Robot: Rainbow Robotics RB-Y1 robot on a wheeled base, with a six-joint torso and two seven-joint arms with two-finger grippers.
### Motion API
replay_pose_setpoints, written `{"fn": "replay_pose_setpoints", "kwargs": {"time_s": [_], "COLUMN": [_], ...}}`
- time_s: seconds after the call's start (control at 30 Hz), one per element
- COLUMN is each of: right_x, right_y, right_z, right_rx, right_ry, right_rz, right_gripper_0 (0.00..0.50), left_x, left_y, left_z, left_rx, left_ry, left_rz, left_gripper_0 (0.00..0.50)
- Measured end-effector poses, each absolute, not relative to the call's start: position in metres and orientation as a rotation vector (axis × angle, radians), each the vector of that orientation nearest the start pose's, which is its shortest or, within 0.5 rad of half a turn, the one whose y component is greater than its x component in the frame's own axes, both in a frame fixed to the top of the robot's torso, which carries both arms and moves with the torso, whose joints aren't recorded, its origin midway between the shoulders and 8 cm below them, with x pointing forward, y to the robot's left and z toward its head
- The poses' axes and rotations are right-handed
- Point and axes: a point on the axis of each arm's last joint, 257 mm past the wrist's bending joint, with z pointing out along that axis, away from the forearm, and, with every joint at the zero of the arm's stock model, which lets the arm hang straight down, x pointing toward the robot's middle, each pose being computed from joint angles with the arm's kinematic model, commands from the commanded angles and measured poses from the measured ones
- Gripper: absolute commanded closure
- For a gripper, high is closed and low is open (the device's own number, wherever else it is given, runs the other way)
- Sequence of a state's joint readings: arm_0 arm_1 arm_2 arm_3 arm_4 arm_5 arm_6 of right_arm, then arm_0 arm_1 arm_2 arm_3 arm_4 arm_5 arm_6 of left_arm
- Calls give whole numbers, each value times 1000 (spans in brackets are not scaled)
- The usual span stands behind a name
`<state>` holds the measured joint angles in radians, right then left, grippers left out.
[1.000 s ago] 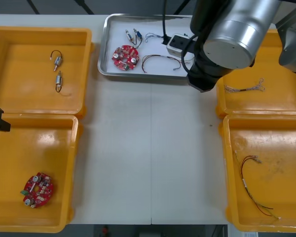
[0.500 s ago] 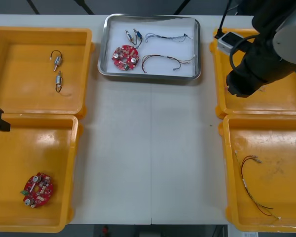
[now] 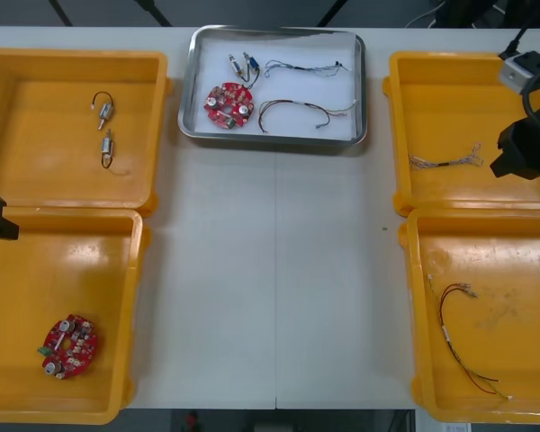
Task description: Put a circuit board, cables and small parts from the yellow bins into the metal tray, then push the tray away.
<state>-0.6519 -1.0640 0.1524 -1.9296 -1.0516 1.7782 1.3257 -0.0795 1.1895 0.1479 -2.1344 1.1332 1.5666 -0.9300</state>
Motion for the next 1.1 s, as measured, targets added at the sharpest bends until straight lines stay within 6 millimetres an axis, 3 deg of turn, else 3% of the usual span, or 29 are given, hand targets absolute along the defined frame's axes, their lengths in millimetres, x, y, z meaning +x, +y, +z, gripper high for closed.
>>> {"fn": "replay_pose_setpoints", "kwargs": {"time_s": [0.27,0.47,0.83,1.1], "right_x": [432,413,400,400], "right_y": [-376,-401,-412,-405], "right_z": [-101,-117,-139,-150], "right_rx": [-219,-115,43,91], "right_ry": [2663,2702,2766,2780], "right_rz": [-58,-37,8,66], "right_gripper_0": [0,0,0,0], "left_x": [378,378,378,378], "left_y": [381,381,381,381], "left_z": [-157,-157,-157,-157], "left_rx": [-202,-202,-202,-202], "left_ry": [2689,2689,2689,2689], "left_rz": [-47,-47,-47,-47], "left_gripper_0": [0,0,0,0]}}
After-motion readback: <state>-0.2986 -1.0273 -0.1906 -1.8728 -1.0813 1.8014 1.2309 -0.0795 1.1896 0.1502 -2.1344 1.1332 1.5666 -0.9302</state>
